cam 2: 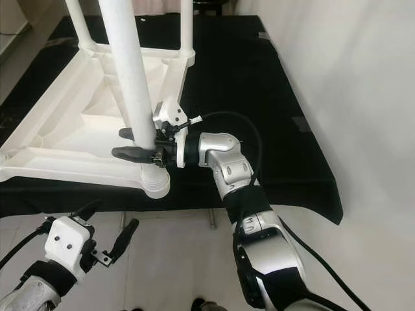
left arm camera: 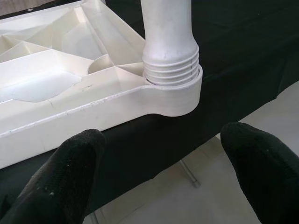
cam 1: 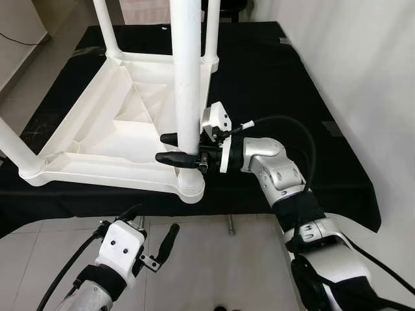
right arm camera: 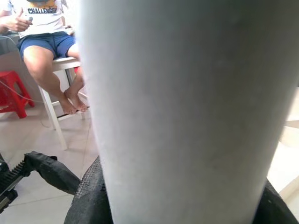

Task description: Building children table

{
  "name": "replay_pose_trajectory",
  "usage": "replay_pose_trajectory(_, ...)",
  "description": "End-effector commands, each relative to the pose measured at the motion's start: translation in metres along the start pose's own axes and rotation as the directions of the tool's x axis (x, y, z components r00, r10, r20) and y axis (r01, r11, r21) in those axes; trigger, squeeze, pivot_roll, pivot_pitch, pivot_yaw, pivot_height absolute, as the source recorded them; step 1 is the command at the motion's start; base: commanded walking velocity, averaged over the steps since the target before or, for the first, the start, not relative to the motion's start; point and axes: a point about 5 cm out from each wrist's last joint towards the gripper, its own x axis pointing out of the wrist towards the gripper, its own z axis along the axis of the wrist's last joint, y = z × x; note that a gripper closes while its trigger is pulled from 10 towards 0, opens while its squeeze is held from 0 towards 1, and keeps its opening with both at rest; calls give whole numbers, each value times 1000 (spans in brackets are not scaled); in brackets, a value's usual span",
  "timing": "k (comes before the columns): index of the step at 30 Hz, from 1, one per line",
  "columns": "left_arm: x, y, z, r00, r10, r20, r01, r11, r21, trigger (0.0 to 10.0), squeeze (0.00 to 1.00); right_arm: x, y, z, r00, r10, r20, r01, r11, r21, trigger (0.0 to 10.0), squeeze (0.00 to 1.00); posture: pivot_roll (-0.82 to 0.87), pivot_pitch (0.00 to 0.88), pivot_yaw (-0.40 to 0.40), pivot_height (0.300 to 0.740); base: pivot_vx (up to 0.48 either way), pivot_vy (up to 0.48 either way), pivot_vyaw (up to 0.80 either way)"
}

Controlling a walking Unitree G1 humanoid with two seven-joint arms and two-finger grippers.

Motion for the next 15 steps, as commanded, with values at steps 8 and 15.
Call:
replay_pose_trajectory(8,-3,-3,0,1000,-9,-1,9,1000,-8,10000,0,-7,6,-21,909,-415,-39,416,910,2,0,0,-25,223,-75,740,0,0,0)
replay_pose_trajectory(15,-1,1,0,1000,-3,5,3,1000,-1,10000,0,-15,59,-52,591,-785,-185,800,601,6,0,0,-48,222,-48,740,0,0,0)
